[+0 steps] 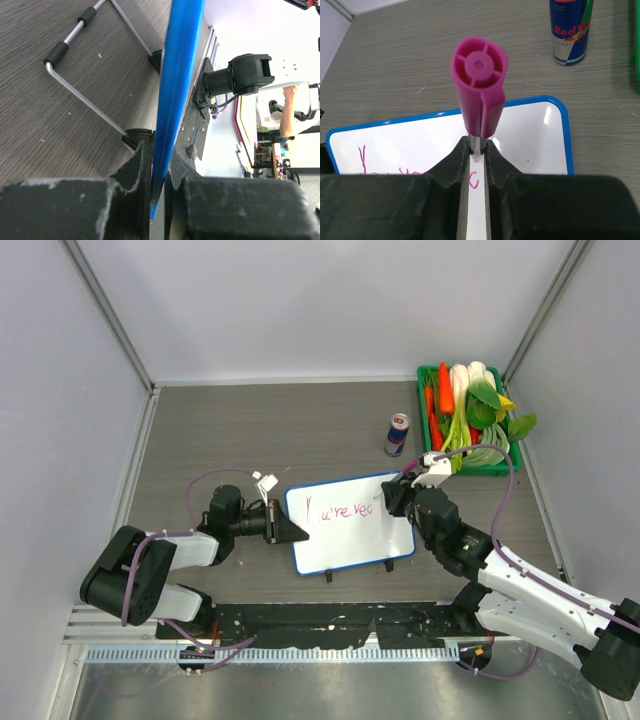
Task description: Write a sentence on the whiteboard
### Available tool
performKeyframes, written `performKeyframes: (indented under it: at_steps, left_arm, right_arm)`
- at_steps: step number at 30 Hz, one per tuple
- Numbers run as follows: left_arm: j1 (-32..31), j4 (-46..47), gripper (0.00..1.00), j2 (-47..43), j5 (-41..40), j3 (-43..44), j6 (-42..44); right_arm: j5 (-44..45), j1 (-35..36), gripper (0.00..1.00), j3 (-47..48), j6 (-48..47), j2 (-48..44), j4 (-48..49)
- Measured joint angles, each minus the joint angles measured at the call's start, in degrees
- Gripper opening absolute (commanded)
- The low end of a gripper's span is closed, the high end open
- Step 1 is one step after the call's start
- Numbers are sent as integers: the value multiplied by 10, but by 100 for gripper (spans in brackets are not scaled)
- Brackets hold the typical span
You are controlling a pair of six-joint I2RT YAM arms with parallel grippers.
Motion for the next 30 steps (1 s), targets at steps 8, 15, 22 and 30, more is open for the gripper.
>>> performKeyframes:
  at_steps: [8, 15, 22, 30]
  left_arm:
    - [0, 0, 0, 0, 0, 0, 0]
    - [0, 0, 0, 0, 0, 0, 0]
    - [0, 0, 0, 0, 0, 0, 0]
    - [0, 0, 0, 0, 0, 0, -1]
  right_arm:
    - [10, 0, 1, 0, -1, 3, 9]
    - [16, 0, 1, 1, -1, 21, 14]
    - [16, 0, 1, -10, 1, 21, 24]
    - [11, 0, 2, -27, 6, 3, 25]
